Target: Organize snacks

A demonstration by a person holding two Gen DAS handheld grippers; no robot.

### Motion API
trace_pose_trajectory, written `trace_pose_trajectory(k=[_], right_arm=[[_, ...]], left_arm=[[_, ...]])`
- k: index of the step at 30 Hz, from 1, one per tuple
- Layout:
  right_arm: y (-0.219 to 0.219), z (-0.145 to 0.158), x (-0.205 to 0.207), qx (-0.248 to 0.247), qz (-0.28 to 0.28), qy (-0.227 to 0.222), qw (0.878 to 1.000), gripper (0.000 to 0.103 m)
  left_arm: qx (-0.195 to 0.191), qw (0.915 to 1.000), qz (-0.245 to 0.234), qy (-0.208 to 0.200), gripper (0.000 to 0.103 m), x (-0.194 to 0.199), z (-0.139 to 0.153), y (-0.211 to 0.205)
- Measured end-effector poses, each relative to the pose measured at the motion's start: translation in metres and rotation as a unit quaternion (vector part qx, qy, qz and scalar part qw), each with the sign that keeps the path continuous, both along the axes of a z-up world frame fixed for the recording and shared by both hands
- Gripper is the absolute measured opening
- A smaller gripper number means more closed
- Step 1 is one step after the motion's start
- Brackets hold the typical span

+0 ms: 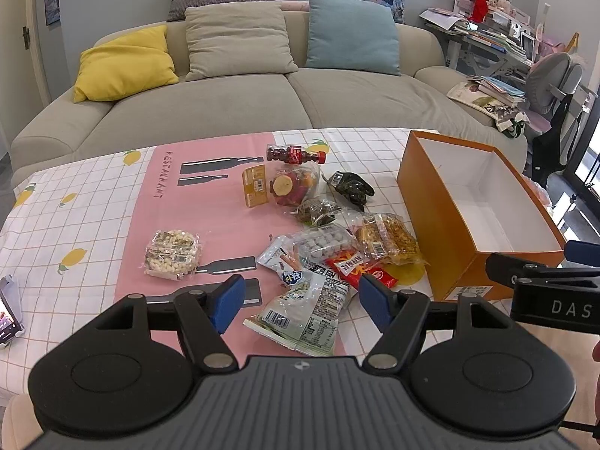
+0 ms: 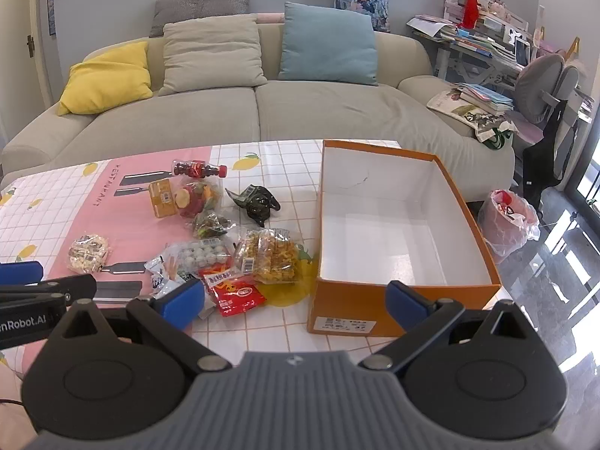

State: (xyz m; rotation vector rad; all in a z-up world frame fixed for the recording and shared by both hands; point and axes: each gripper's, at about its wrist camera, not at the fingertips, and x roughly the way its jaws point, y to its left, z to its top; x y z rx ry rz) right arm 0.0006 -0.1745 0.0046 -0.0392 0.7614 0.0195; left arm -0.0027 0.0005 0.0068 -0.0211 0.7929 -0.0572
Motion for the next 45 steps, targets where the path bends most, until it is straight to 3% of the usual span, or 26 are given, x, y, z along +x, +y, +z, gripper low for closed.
trace_pose_trajectory(k=[38,42,45], right_arm=[[0.003,-0.003,0.005,-0.013,0.001,0.007,1.000,0.100],[0.004,-0.004,0.006,-0.005,0.014,-0.006,1.000,0.100],[0.008,-0.006,0.008,0.005,0.042,-0.016,0.999,0.100]], left_arm=[[-0.012,0.9999,-0.004,0.005,0.082,0.000,-0.003,-0.003],[-0.022,0.9995,-0.002,0.021,0.082,0.004,-0.008,0.004],[-0.052,0.9971,0.004,0.056,0.079,0.010,-0.017,0.012]])
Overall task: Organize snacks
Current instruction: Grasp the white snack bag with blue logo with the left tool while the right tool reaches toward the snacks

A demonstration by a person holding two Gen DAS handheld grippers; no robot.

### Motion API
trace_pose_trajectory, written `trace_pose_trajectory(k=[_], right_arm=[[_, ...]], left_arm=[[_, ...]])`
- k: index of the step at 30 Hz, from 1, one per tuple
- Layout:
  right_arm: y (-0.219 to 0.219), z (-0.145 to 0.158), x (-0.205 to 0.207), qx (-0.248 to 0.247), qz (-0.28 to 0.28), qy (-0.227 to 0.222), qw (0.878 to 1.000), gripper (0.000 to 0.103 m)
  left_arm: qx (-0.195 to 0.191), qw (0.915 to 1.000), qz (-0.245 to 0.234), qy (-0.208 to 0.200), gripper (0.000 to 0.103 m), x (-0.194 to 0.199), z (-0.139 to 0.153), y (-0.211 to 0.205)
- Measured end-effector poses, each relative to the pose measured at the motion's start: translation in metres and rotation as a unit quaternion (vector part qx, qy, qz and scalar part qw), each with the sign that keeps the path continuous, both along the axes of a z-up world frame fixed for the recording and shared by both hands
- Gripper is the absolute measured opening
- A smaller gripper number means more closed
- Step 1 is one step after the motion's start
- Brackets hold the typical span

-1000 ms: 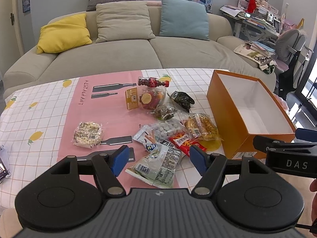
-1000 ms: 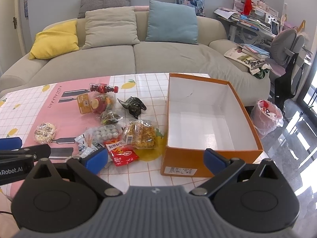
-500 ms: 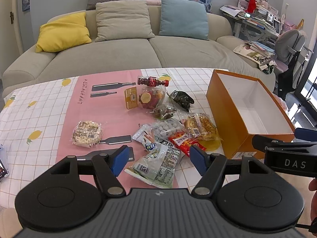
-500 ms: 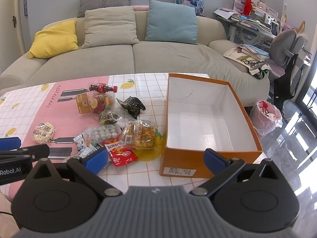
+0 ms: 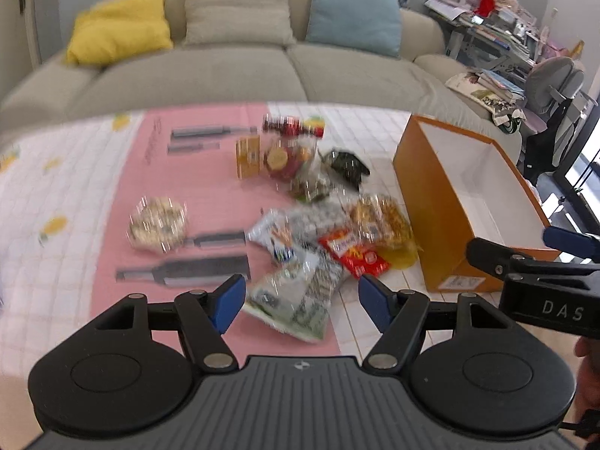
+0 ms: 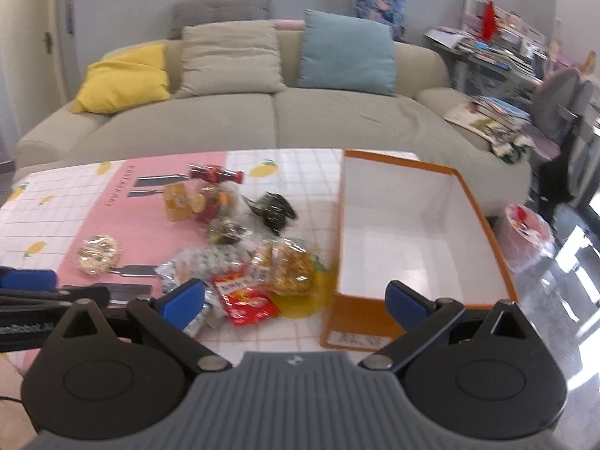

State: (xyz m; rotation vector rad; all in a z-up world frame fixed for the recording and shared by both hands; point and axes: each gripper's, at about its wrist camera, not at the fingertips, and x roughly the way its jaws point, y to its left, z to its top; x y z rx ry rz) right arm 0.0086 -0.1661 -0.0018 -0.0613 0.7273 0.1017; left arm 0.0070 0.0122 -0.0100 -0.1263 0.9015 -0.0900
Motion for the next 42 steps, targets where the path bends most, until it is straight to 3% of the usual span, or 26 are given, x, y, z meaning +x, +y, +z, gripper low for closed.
trace_pose_trajectory(k=[3,6,10,12,19,26,29,30,37,42], right_arm=[[0.007,-0.006,0.004,0.001,0.029,-0.009,1.000,0.096],[0.016,-0.017,0.010,-0.012,0.055,-0.006,0.998,0.071],[0.018,-0.035,0.020,0.015,0.083,0.021,0.996,0.045],[0.020,-0.046,0.029,0.021,0.092,0.036,0.995,0.038],[0.018,-0.071,0.066,0.034,0.101,0.068,0.992,0.039],[0.019,-0.081,0.099,0.024,0.122,0.070,0.990,0.042],[0.020,-0.084,0.107,0.025,0.121,0.066,0.990,0.049],[0.021,-0.085,0.110,0.026,0.121,0.066,0.990,0.049],[0.026,-0.098,0.125,0.026,0.126,0.078,0.989,0.051],[0.029,-0.107,0.129,0.028,0.129,0.088,0.987,0.051]], left_arm=[[-0.014,0.9996,0.006,0.023,0.069,0.006,-0.011,0.007],[-0.007,0.9992,0.006,0.038,0.065,0.013,-0.022,0.009],[-0.003,0.9985,-0.007,0.054,0.080,0.025,-0.035,0.007],[0.005,0.9982,-0.018,0.056,0.081,0.032,-0.039,0.002],[0.037,0.9949,-0.059,0.073,0.087,0.060,-0.058,-0.017],[0.077,0.9876,-0.091,0.102,0.088,0.083,-0.083,-0.026],[0.103,0.9830,-0.108,0.107,0.088,0.089,-0.096,-0.033],[0.111,0.9815,-0.113,0.108,0.092,0.091,-0.100,-0.035],[0.132,0.9774,-0.125,0.107,0.095,0.100,-0.113,-0.039],[0.101,0.9821,-0.122,0.102,0.080,0.102,-0.118,-0.036]])
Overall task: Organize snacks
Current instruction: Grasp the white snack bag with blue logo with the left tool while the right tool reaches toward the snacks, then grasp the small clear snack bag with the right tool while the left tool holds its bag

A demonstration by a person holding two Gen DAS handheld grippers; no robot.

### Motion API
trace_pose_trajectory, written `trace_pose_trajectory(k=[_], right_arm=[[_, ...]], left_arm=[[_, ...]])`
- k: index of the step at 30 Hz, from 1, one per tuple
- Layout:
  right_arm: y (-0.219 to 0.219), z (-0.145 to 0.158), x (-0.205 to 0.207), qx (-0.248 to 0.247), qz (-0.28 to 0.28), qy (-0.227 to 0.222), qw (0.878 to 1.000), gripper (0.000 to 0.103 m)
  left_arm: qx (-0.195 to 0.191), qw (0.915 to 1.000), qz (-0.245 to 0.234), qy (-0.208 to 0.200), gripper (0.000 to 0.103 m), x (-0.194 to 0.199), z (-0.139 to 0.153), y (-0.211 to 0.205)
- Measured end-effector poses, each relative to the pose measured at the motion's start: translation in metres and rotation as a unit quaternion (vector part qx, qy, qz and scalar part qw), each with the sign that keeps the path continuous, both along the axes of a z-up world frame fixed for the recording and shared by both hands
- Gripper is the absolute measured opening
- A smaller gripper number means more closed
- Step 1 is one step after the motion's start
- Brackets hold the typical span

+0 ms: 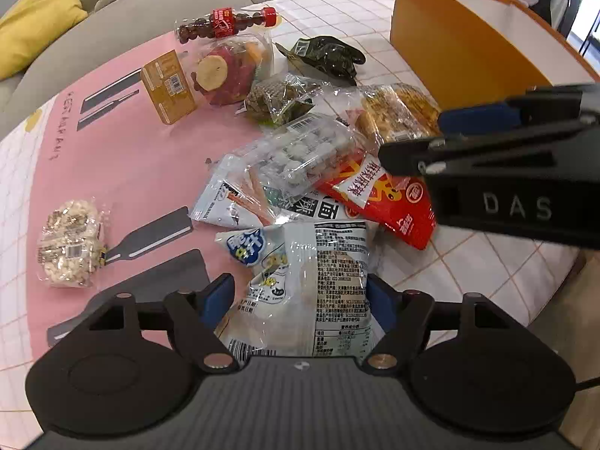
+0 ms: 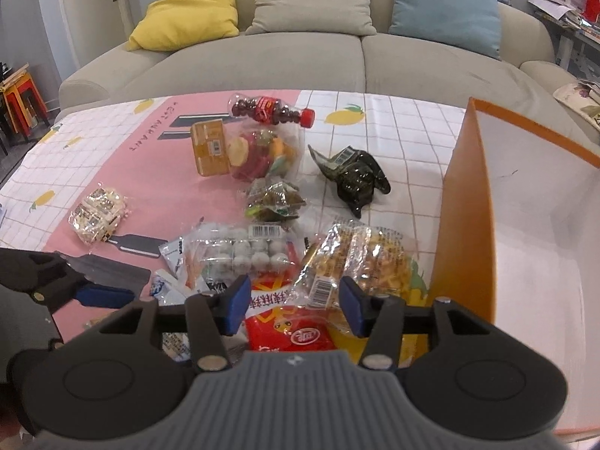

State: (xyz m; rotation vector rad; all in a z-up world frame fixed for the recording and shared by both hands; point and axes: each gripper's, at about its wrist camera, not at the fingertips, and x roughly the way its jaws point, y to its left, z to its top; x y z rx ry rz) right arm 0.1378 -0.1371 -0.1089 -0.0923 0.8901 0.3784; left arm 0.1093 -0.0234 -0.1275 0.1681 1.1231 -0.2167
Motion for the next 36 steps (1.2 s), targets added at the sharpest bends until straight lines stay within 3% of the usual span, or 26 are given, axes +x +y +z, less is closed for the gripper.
trace_pose_trajectory(k=[2,7,10,13,18,26,34,36], right_arm=[[0.001,-0.002,0.000,0.000,0.002,0.003,1.000,0.052],[0.005,-0.003,0.002,0.000,0.008,0.004,1.000,0.057],[0.010,0.000,0.002,0.000,0.013,0.000,1.000,0.057],[0.015,0.002,0.006,0.001,0.020,-0.003,1.000,0.057],[0.023,0.003,0.023,0.000,0.023,-0.008,1.000,0.063],[0.048,-0.006,0.072,-0.006,0.031,-0.024,0.999,0.063],[0.066,-0.035,0.114,-0.002,0.029,0.027,0.999,0.063],[0.067,-0.039,0.117,-0.007,0.027,0.032,0.999,0.055]], left_arm=[[-0.009,0.9999,0.008,-0.001,0.078,0.000,0.000,0.003],[-0.027,0.9987,0.044,-0.010,0.056,0.001,0.006,0.017],[-0.039,0.9969,0.067,-0.014,0.052,0.001,0.014,0.031],[-0.062,0.9936,0.092,-0.020,0.052,-0.001,0.026,0.046],[-0.064,0.9889,0.124,-0.049,0.052,0.004,0.048,0.065],[-0.066,0.9836,0.156,-0.061,0.052,0.042,0.049,0.082],[-0.078,0.9816,0.165,-0.055,0.052,0.057,0.040,0.085],[-0.080,0.9816,0.165,-0.052,0.052,0.057,0.038,0.084]])
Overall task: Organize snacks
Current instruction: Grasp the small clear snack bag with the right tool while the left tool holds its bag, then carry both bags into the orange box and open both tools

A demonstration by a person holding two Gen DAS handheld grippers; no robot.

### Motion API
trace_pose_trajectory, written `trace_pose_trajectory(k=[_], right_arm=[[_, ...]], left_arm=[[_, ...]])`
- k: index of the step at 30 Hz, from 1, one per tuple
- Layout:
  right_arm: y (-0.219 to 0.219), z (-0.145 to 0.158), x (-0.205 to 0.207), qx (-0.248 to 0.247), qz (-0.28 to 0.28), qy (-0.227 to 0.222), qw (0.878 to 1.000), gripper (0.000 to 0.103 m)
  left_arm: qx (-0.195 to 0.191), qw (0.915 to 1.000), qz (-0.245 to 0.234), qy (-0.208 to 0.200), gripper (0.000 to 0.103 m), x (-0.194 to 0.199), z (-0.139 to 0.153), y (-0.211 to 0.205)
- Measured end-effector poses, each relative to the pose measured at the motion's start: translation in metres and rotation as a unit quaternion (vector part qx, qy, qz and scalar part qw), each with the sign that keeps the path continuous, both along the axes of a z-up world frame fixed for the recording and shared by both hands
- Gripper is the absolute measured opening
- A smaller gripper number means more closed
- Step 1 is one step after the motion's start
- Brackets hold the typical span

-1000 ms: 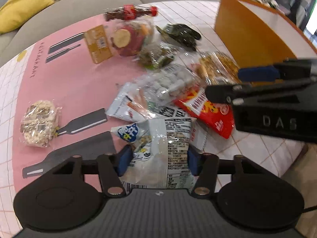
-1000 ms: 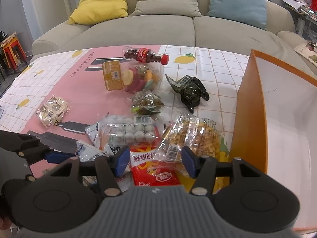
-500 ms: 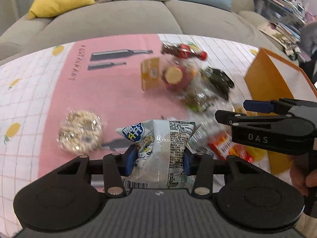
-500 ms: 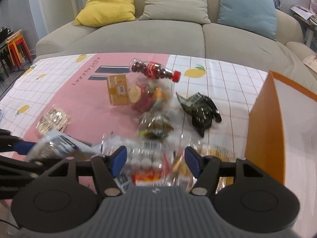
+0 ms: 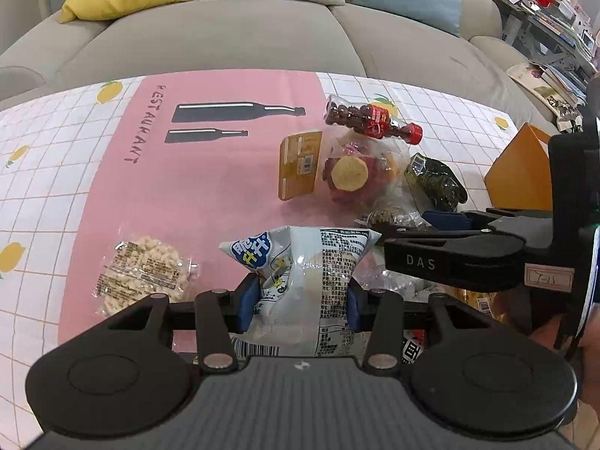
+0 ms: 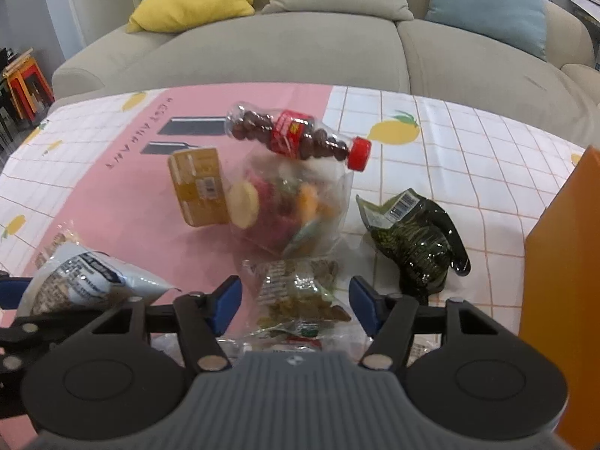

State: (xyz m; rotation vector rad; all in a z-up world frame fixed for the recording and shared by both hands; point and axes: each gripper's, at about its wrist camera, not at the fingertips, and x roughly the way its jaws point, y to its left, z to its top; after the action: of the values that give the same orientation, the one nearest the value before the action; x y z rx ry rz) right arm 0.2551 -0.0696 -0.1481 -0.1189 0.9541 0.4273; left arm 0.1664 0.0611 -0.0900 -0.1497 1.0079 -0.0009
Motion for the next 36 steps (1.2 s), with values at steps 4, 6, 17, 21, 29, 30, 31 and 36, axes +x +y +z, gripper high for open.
trace_pose_trajectory(k=[4,6,17,21,29,30,31,36], right_arm=[[-0.002,-0.005,0.002,0.008,0.000,0.010,1.000,0.050],[-0.002,-0.005,0.001,0.008,0.006,0.009,1.000,0.047],[-0.012,0.035,-0.030,0.023,0.016,-0.031,0.999,0.033],[-0.025,0.063,-0.053,0.040,0.010,-0.047,0.998,0.033],[-0.070,0.114,-0.110,0.075,-0.034,-0.079,0.994,0.033],[-0.076,0.119,-0.116,0.078,-0.040,-0.081,0.993,0.033],[-0.084,0.124,-0.123,0.082,-0.045,-0.084,0.992,0.033],[-0.124,0.146,-0.150,0.096,-0.078,-0.091,0.988,0.033]], left_arm=[[-0.004,1.0000,0.003,0.005,0.052,-0.002,-0.003,-0.001],[-0.006,1.0000,0.004,0.005,0.052,-0.004,-0.001,-0.002],[-0.007,0.9997,0.007,-0.021,0.052,-0.029,0.031,-0.009],[-0.018,0.9994,0.001,-0.031,0.052,-0.039,0.048,-0.015],[-0.028,0.9972,-0.030,-0.063,0.052,-0.060,0.086,-0.046],[-0.030,0.9967,-0.035,-0.066,0.052,-0.062,0.089,-0.050],[-0.031,0.9962,-0.041,-0.070,0.052,-0.064,0.093,-0.056],[-0.038,0.9923,-0.080,-0.087,0.052,-0.069,0.109,-0.084]])
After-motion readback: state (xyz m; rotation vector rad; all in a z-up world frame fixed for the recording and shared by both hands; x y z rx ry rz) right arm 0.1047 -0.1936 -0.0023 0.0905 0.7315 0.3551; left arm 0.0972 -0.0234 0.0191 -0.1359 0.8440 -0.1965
